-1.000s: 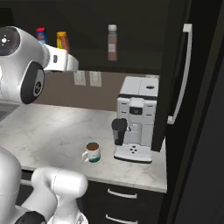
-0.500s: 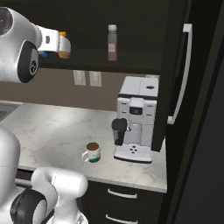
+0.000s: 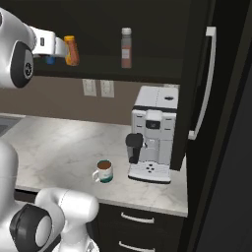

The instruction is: Pick the cinnamon and honey bottle from the cabinet and place them next to the mug.

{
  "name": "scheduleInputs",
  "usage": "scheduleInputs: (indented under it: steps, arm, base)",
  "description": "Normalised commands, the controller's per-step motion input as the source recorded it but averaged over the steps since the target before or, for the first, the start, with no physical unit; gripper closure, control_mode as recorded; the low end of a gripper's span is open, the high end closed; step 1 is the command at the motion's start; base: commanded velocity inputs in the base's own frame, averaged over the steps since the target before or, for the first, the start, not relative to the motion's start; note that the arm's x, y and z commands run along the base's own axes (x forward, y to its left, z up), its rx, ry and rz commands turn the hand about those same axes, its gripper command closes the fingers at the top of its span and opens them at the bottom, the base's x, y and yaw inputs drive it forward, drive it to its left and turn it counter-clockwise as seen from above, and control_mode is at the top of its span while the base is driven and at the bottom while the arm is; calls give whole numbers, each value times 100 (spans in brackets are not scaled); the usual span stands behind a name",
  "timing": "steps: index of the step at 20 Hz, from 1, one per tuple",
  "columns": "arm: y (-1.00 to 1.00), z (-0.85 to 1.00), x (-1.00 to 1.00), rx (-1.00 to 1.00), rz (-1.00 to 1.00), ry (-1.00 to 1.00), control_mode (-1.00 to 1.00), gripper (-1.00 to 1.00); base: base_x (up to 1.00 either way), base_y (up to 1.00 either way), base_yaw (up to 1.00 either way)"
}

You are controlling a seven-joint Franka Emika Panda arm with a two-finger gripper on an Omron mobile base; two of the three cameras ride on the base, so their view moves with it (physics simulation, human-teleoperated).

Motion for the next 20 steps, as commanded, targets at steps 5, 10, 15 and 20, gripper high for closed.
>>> scheduleInputs:
  steps: [5, 10, 15, 20]
  arm:
    - [26, -27, 16, 0, 6, 0, -100, -100]
    - [13, -23, 27, 0, 1, 0, -100, -100]
    - [1, -2, 26, 0, 3, 0, -100, -100]
    - [0, 0, 32, 0, 6, 0, -100, -100]
  base:
    - [0, 0, 0]
    - [0, 0, 0]
    - [0, 0, 0]
    - [0, 0, 0]
